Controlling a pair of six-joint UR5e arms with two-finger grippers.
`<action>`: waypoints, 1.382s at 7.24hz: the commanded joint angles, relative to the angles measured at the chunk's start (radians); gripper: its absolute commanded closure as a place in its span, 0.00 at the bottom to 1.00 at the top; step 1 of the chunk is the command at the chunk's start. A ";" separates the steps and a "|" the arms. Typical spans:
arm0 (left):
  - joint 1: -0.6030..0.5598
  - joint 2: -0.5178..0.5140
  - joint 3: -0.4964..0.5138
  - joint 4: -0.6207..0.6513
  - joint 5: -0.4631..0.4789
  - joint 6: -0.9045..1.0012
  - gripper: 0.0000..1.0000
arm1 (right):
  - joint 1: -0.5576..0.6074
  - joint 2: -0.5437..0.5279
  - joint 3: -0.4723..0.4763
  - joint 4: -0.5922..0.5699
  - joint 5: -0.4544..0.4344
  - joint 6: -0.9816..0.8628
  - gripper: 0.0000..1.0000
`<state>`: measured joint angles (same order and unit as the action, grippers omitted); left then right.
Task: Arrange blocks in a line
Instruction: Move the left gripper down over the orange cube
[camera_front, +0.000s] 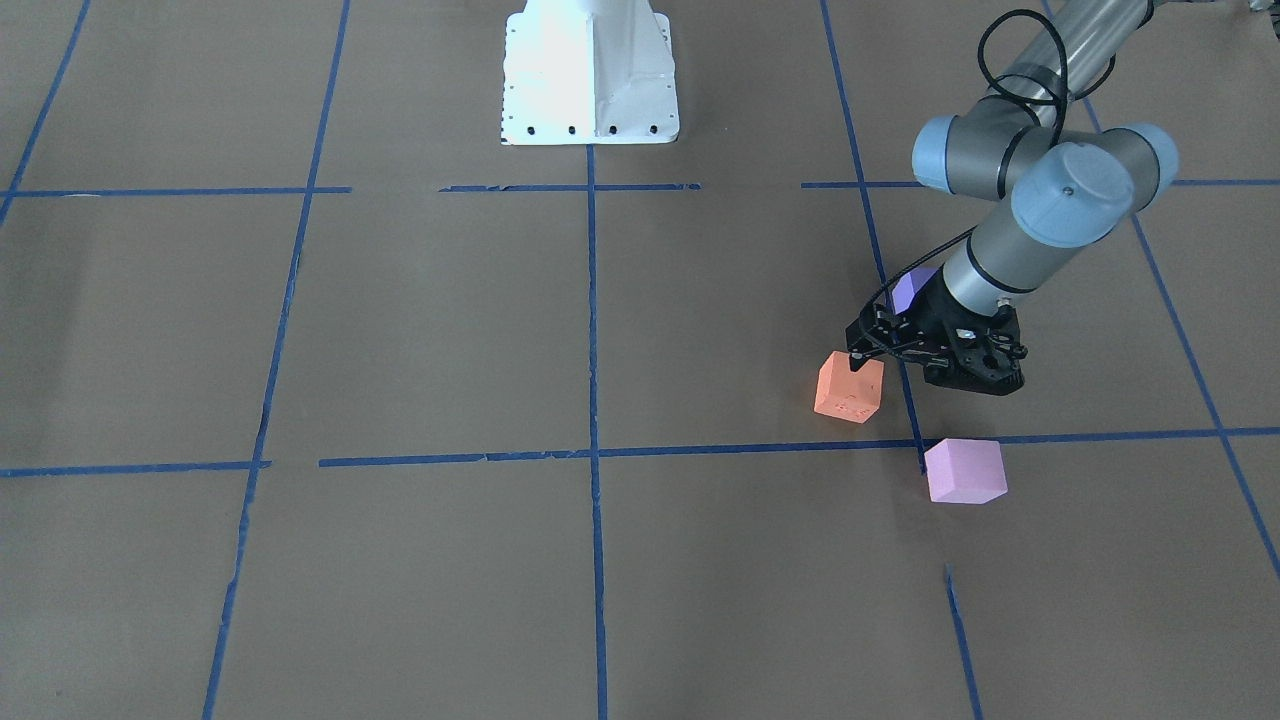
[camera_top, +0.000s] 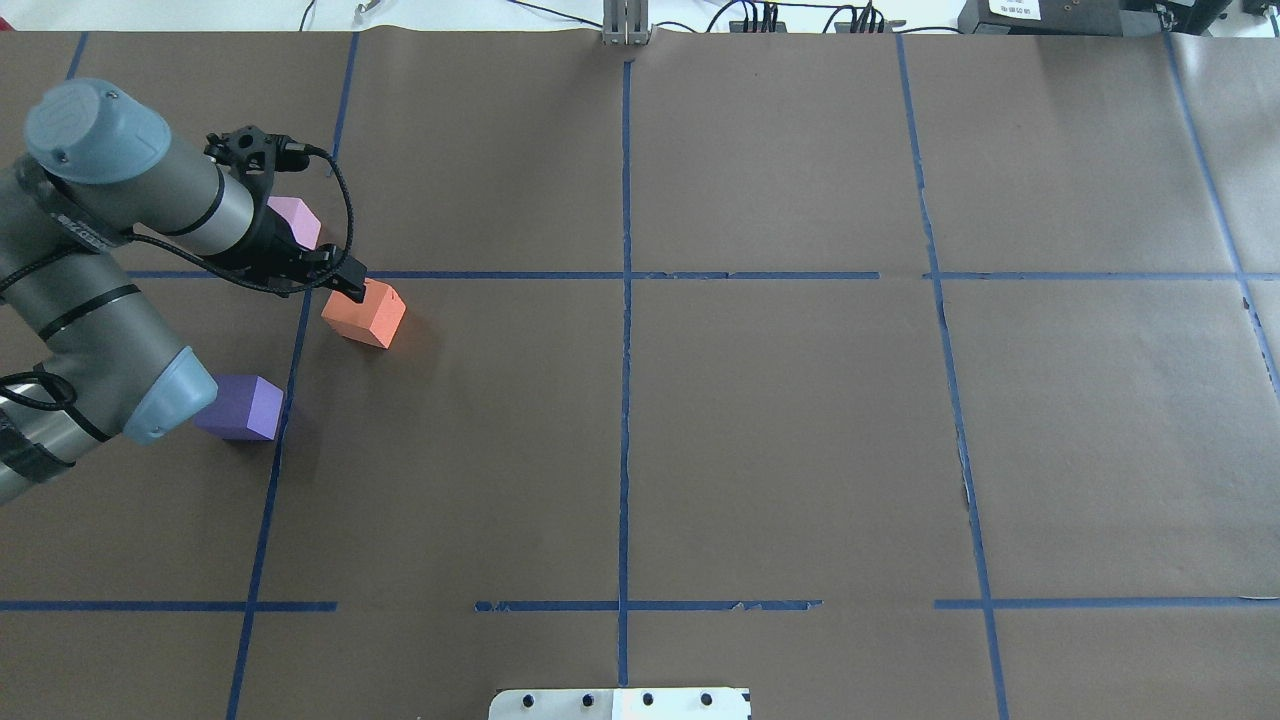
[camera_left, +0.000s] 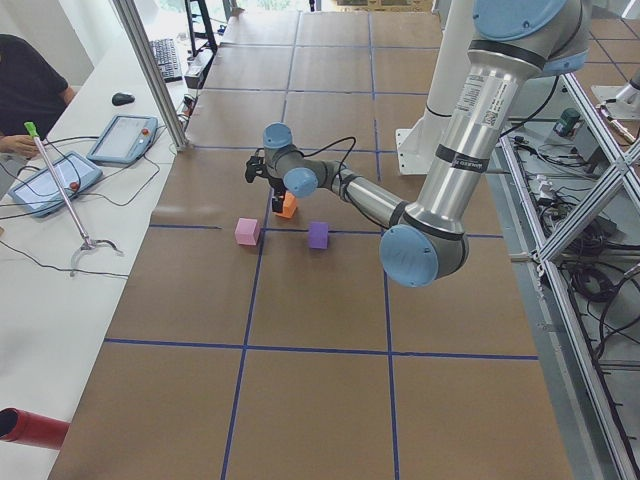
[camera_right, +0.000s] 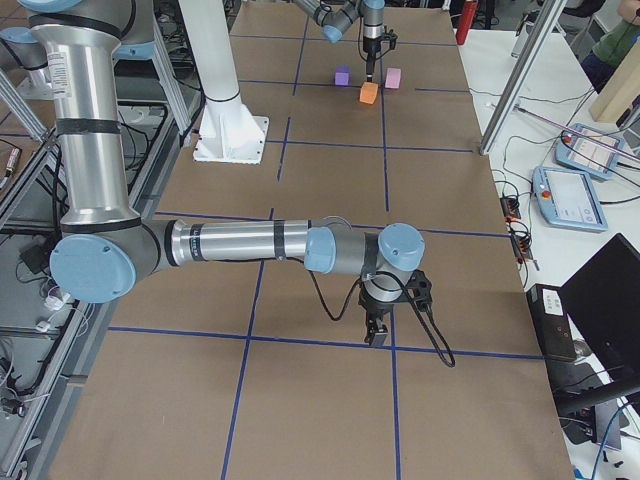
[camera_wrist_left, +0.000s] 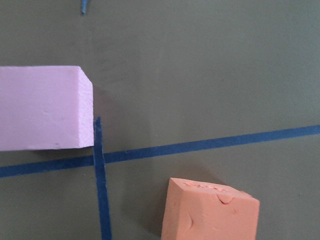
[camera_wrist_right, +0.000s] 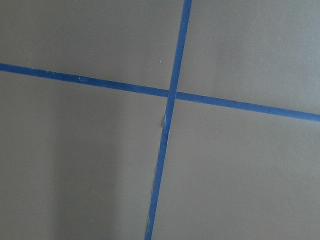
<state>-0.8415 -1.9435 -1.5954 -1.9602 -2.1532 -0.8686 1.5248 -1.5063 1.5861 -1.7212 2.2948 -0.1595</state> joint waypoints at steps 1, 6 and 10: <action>0.047 -0.021 0.015 -0.002 0.042 0.000 0.00 | 0.000 0.000 0.000 0.000 0.000 0.000 0.00; 0.070 -0.025 0.023 0.027 0.115 0.059 0.00 | 0.000 0.000 0.000 0.000 0.000 0.000 0.00; 0.082 -0.034 0.047 0.017 0.104 0.060 0.02 | 0.000 0.000 0.000 0.000 0.000 0.000 0.00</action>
<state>-0.7619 -1.9764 -1.5589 -1.9369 -2.0490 -0.8091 1.5248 -1.5064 1.5861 -1.7211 2.2948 -0.1596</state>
